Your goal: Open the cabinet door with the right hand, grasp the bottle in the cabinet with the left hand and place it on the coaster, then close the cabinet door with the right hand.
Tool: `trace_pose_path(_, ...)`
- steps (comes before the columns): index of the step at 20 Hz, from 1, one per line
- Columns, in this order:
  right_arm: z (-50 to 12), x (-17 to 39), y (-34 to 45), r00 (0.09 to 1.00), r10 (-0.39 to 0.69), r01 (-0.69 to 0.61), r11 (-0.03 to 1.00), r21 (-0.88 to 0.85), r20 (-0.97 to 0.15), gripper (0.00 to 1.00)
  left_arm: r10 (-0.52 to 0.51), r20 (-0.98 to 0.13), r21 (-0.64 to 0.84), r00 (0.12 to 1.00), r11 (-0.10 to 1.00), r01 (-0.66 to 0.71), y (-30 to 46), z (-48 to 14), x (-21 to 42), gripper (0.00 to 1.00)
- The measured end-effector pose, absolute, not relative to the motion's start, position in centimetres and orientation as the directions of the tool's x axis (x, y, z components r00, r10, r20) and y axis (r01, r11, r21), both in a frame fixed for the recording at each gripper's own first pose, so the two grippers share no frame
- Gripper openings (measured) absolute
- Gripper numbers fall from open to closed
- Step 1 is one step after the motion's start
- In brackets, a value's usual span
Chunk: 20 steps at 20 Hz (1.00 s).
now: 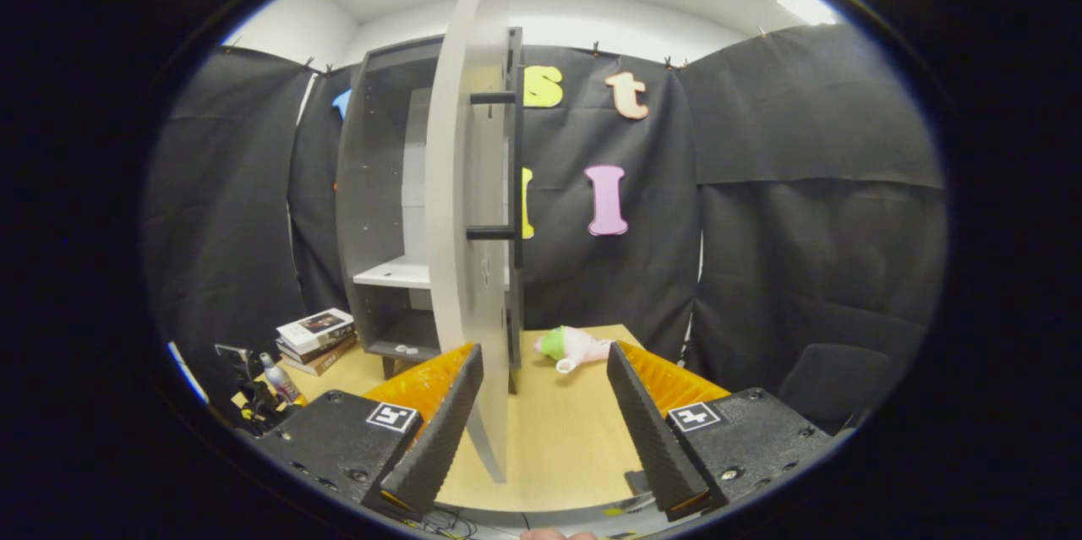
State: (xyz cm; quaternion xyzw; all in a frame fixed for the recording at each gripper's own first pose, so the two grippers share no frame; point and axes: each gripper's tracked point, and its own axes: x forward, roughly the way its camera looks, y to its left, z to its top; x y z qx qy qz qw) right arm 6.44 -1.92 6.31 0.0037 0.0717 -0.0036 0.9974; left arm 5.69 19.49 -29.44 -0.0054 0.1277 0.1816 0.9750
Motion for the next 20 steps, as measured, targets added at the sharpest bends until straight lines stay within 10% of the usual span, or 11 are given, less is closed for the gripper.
trace_pose_path(5,6.3,6.4,-2.0,0.99,-0.005,0.004,1.0,-0.005,-0.144,0.93,0.324,-0.222,0.032,0.92,0.945,-0.326,18.9,-28.0,5.6,0.97)
trace_pose_path(20,7.6,7.7,-2.8,0.998,-0.033,0.035,0.999,0.04,-0.056,0.93,0.278,-0.005,0.061,0.961,0.959,-0.277,11.6,-6.4,0.1,0.95)
